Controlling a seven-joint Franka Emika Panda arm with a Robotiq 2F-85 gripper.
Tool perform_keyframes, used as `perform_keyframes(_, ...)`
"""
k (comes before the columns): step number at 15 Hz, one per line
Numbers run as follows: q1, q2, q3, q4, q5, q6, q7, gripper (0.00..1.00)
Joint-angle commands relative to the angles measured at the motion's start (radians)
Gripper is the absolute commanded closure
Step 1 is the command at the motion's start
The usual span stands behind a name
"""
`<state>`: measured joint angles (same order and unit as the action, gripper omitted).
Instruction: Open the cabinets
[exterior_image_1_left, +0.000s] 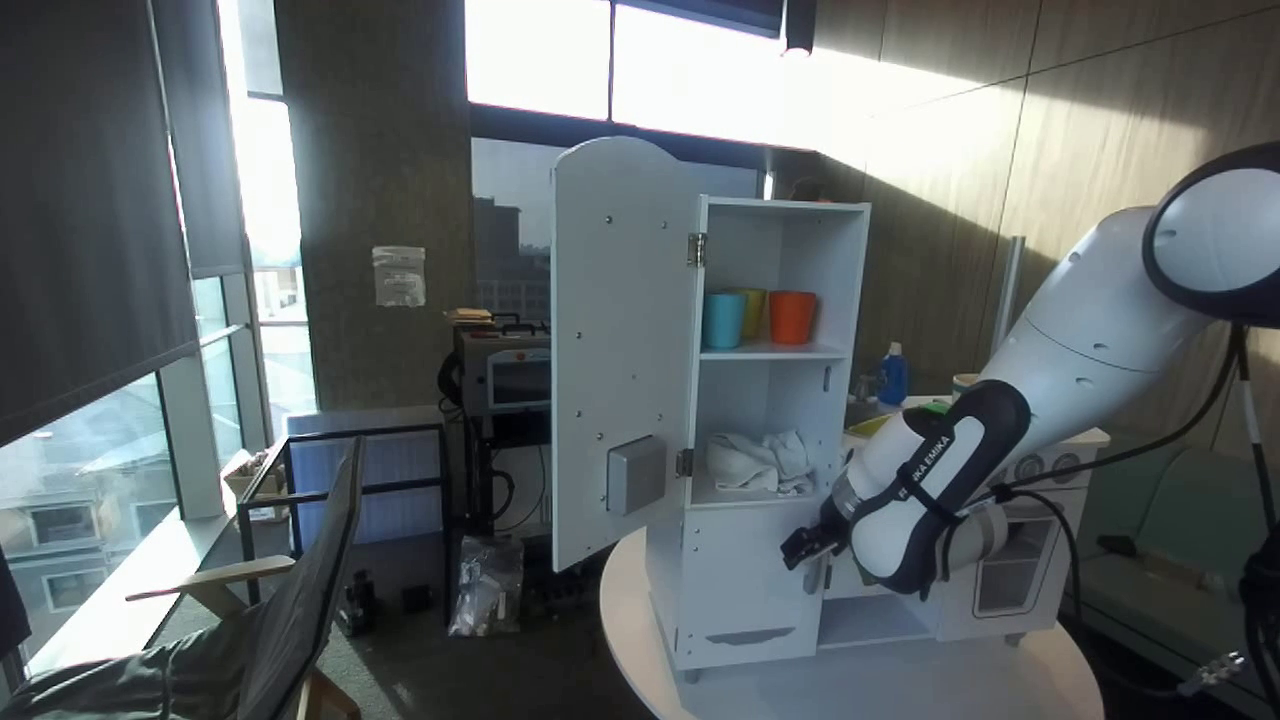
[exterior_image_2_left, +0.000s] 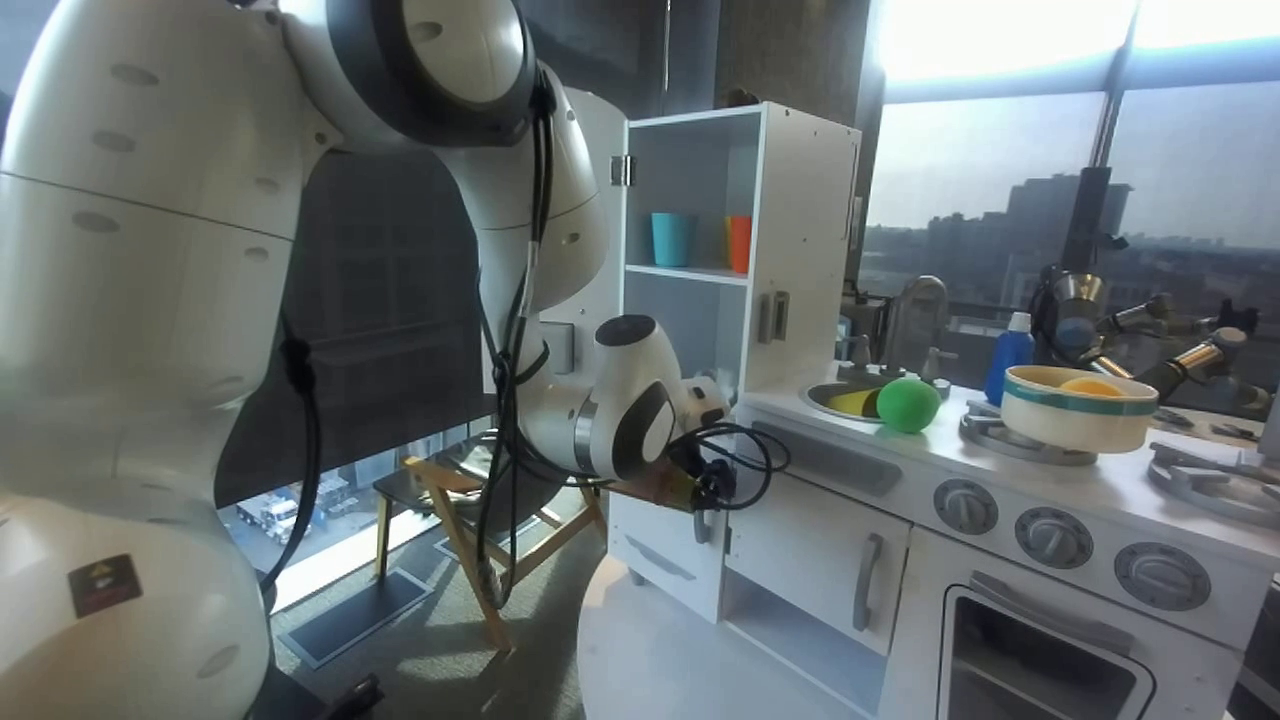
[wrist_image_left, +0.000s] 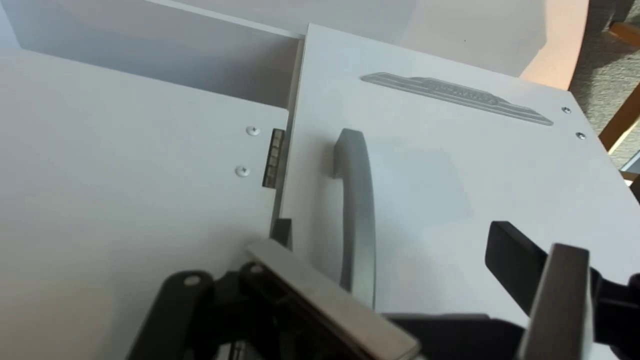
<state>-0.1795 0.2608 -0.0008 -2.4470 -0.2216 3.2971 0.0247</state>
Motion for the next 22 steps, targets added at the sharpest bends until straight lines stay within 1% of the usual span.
perform_keyframes(1,0.042,-0.012,-0.024,0.026,0.035,0.019,-0.061,0.00)
perform_keyframes(2,0.048,-0.012,-0.021,0.026,0.042,0.012,-0.056,0.00)
perform_keyframes(3,0.027,-0.010,0.004,0.021,0.000,0.017,-0.023,0.00)
perform_keyframes(6,-0.033,-0.018,0.105,-0.003,-0.026,0.019,-0.025,0.00)
perform_keyframes(7,-0.054,-0.021,0.124,-0.011,-0.029,0.018,-0.025,0.00)
perform_keyframes(8,-0.088,-0.027,0.162,-0.019,-0.035,0.007,-0.021,0.00)
perform_keyframes(9,-0.098,-0.031,0.169,-0.023,-0.031,-0.005,-0.019,0.00)
perform_keyframes(10,-0.094,-0.042,0.161,-0.030,-0.024,-0.024,-0.018,0.02)
perform_keyframes(11,-0.090,-0.049,0.153,-0.036,-0.021,-0.027,-0.021,0.27)
perform_keyframes(12,-0.086,-0.056,0.147,-0.042,-0.020,-0.032,-0.023,0.27)
perform_keyframes(13,-0.078,-0.064,0.134,-0.049,-0.018,-0.032,-0.024,0.29)
perform_keyframes(15,-0.045,-0.082,0.084,-0.059,-0.013,-0.041,-0.023,0.44)
perform_keyframes(16,-0.017,-0.095,0.056,-0.068,0.036,-0.049,-0.057,0.53)
perform_keyframes(19,0.015,-0.108,0.023,-0.089,0.061,-0.057,-0.063,0.77)
perform_keyframes(21,0.031,-0.114,0.005,-0.105,0.076,-0.059,-0.060,0.90)
perform_keyframes(22,0.038,-0.116,0.001,-0.113,0.083,-0.060,-0.058,0.92)
